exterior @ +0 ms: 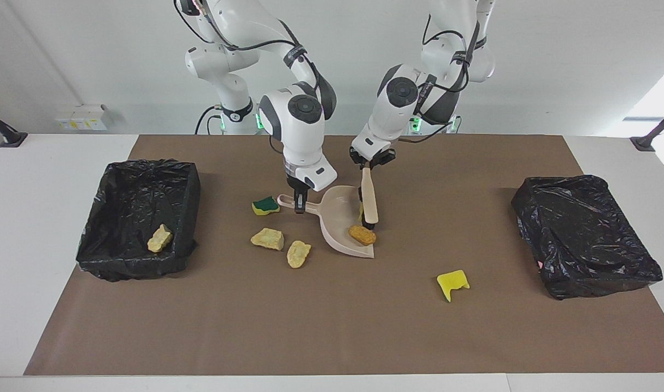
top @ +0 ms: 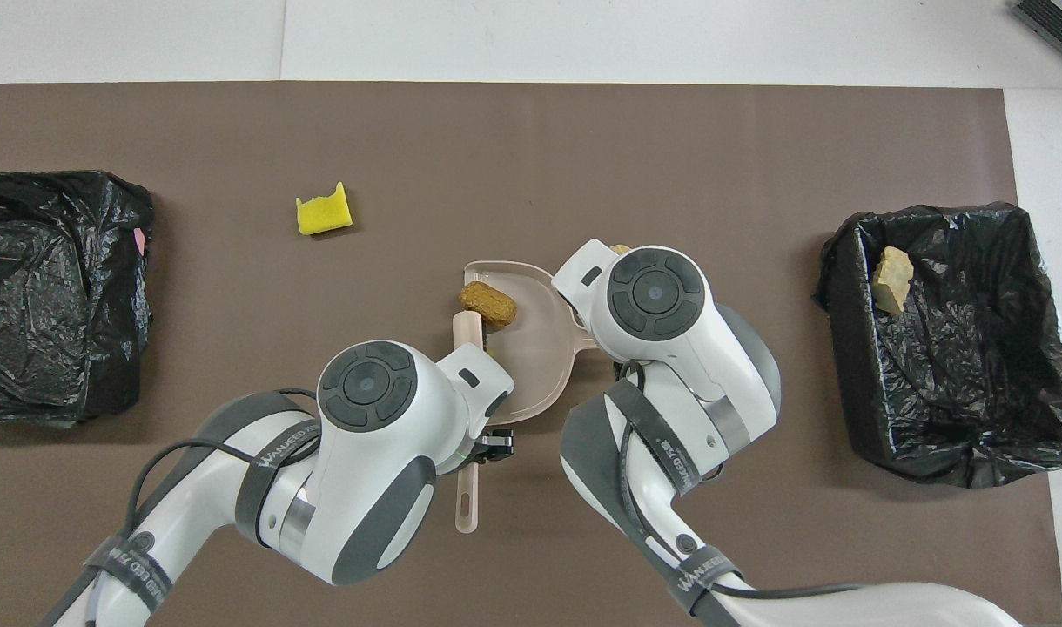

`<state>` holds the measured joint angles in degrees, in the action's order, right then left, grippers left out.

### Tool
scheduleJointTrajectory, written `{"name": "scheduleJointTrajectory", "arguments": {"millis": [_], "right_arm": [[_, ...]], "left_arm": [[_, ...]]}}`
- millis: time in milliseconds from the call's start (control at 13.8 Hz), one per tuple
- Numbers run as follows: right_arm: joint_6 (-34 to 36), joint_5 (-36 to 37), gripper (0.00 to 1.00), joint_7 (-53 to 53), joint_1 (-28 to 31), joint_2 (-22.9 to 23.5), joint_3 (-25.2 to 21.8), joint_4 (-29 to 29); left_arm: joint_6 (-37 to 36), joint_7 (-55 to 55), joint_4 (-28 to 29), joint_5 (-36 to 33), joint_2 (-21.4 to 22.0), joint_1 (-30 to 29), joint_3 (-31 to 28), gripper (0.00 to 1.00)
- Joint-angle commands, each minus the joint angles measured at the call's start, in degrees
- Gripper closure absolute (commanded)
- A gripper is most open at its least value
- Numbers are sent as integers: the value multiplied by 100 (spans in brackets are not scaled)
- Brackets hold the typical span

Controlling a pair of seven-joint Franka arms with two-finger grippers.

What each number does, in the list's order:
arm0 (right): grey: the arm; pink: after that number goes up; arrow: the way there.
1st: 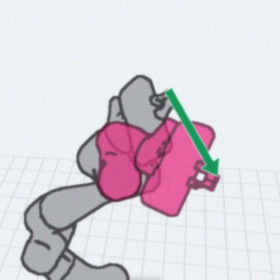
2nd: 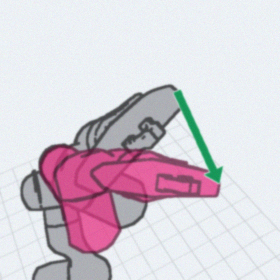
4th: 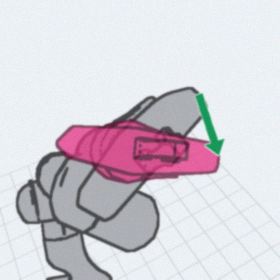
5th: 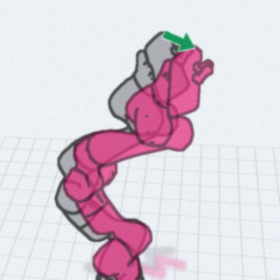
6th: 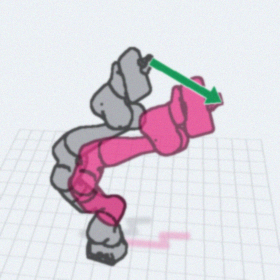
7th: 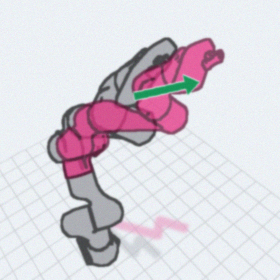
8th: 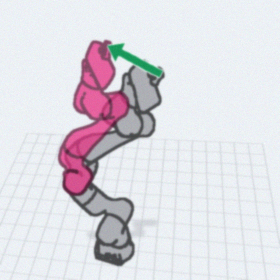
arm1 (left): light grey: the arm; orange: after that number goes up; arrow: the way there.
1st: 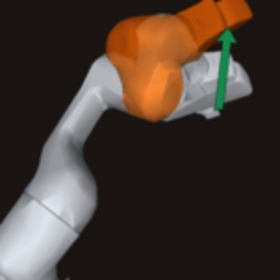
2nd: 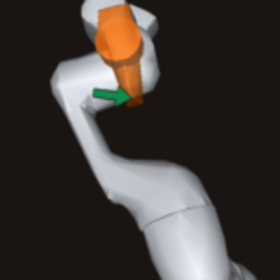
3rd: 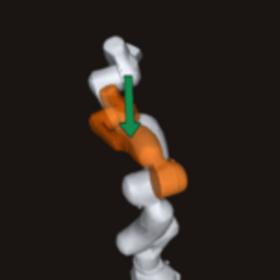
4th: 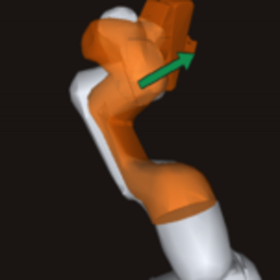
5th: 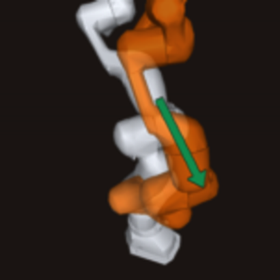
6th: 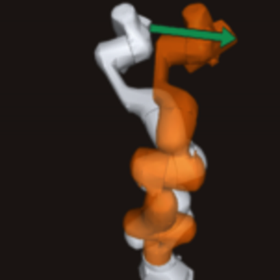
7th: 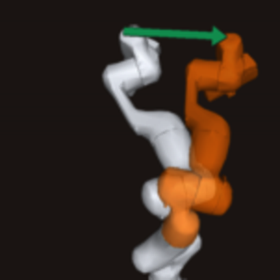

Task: Sweep and dump trash in bin
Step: 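Sweep the yellow and tan sponges into the dustpan with the left gripper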

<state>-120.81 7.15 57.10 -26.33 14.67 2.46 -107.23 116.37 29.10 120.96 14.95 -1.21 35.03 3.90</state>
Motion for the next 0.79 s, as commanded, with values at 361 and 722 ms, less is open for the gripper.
{"name": "scheduleJointTrajectory", "arguments": {"millis": [361,722], "right_arm": [[-215,-118,100,513,75,106,27,9],[-171,-118,100,504,66,97,27,9]], "left_arm": [[-1266,-141,-837,-123,323,-1014,-127,100],[-679,-2578,-942,-1772,95,-2121,-127,100]]}}
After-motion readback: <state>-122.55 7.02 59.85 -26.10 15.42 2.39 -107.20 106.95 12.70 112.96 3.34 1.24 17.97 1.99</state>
